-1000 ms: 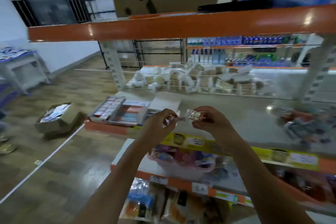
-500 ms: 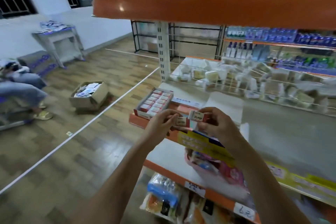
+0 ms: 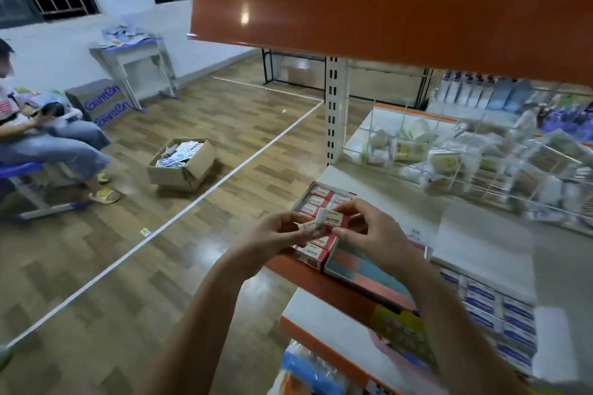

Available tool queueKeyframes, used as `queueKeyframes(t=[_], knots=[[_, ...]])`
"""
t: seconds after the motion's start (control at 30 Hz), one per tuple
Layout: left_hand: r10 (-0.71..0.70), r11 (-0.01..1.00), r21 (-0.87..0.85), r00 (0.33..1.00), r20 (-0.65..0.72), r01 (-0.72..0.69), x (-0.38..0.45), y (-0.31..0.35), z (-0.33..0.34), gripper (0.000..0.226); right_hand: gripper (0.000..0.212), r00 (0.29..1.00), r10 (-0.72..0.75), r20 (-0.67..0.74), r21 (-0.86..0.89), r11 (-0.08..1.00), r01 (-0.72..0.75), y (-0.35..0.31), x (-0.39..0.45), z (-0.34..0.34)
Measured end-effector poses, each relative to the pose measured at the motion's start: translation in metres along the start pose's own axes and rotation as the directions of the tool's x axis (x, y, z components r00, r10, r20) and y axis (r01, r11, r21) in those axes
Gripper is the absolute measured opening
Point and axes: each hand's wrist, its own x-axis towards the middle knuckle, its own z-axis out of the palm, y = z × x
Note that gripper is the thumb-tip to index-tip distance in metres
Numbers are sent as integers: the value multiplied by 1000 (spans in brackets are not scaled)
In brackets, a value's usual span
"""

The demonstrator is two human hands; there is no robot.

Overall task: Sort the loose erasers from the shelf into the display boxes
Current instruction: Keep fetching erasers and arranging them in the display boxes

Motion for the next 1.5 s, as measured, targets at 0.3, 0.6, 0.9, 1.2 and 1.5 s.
queueKeyframes(t=[0.3, 0.6, 0.9, 1.2, 1.5], knots=[[30, 996, 84, 998, 50, -34, 25, -5, -66, 20, 23, 999, 2, -51, -386, 922, -22, -7, 30, 36], [-65, 994, -68, 972, 225, 83, 67, -19, -123, 21, 24, 965, 257, -61, -441, 860, -257, -10, 33, 82], [-47, 999, 27, 884, 466, 38, 97, -23, -127, 37, 17, 919, 353, -175, -410, 823, -394, -22, 26, 91], [8, 969, 216, 890, 456, -119, 96, -19, -116, 28, 7, 933, 286, -219, -532, 766, -360, -19, 38, 100], [261, 689, 575, 891, 373, -442, 102, 1, -79, 30, 8, 923, 226, -311, -532, 763, -366, -11, 34, 87]])
